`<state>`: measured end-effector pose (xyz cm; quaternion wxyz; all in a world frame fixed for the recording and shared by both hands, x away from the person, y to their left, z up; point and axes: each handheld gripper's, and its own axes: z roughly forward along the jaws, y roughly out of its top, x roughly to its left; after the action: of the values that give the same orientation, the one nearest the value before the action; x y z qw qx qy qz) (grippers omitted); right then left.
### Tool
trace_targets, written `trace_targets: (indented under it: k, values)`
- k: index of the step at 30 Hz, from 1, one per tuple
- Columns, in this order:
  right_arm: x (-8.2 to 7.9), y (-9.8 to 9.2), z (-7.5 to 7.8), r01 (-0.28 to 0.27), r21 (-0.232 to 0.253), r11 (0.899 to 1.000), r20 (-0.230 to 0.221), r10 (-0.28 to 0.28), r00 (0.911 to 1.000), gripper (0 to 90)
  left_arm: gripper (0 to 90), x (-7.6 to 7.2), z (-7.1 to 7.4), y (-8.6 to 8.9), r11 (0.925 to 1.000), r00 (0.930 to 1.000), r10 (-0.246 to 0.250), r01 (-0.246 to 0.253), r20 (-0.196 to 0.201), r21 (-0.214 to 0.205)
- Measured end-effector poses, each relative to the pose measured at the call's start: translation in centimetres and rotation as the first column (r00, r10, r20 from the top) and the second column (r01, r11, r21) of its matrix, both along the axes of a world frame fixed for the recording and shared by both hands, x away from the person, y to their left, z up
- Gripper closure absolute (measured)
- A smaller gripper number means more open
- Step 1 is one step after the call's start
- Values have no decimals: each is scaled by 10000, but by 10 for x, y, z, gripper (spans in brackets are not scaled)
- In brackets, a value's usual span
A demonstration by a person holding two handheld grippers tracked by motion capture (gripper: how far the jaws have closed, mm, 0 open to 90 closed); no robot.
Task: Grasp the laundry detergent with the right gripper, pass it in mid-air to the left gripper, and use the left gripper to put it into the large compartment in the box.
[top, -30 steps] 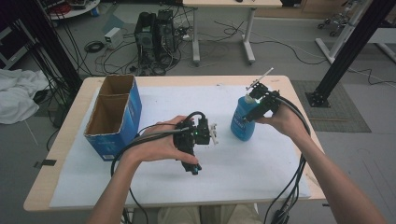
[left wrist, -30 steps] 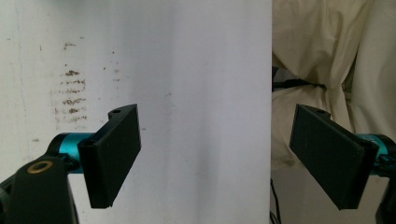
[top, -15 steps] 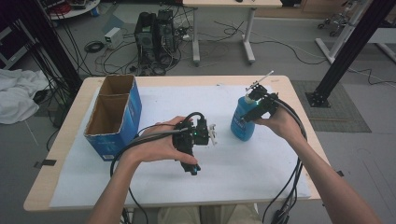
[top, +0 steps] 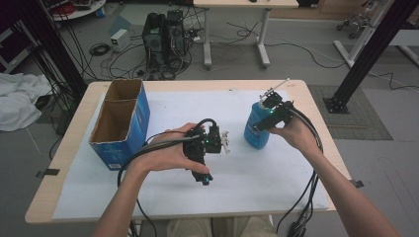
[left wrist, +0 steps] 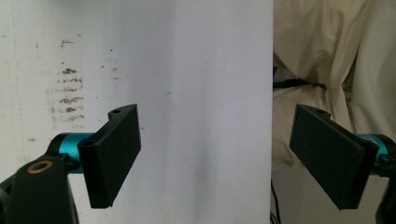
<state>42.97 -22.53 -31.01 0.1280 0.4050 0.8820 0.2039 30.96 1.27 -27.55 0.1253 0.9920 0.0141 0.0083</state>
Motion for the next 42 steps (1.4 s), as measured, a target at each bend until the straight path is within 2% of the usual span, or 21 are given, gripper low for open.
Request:
trace_targets:
  k: [1,2,4,6,7,8,9,10,17,19,20,23,42]
  values:
    - [1,0,11,-181,-261,9995,-228,175,9996,160,167,1,-3,1,9999,9999,92,-92,-39,-47]
    - [-1,0,-5,160,143,9998,169,-163,9997,181,167,1,-4,1,10000,10000,71,-72,-38,-18]
    - [-1,0,-5,163,150,9998,167,-166,9997,232,167,1,-4,1,10000,10000,74,-74,-29,-25]
    - [-2,0,-6,-55,339,9994,276,46,9996,232,167,1,-4,1,10000,10000,72,-72,-34,-34]
    - [-2,0,-5,55,237,9997,242,-60,9997,232,167,1,-3,1,10000,10000,40,-40,-45,-20]
    - [-1,1,-4,93,64,9999,-3,-93,10000,232,167,2,-4,1,10000,10000,64,-64,-50,-21]
    - [-3,1,-6,-43,327,9995,258,35,9997,232,167,1,-4,1,10000,10000,70,-70,-56,-27]
    - [-2,0,-5,-53,315,9995,303,44,9995,232,167,1,-4,1,10000,10000,70,-70,-56,-27]
    - [-3,1,-10,33,294,9996,232,-40,9997,233,167,1,-5,2,9999,9999,106,-107,-71,-70]
    - [-2,0,-5,-55,332,9994,291,46,9996,238,167,2,-5,3,10000,10000,57,-57,-64,-13]
    - [-3,1,-11,104,389,9992,187,-111,9998,240,167,1,-5,3,9999,9999,100,-100,-75,-50]
    - [-3,0,-11,114,404,9991,159,-121,9998,243,167,1,-5,3,10000,10000,63,-64,-66,-29]
    - [-2,2,-13,21,325,9995,158,-27,9999,281,167,2,-7,3,9998,9998,153,-154,-84,-95]
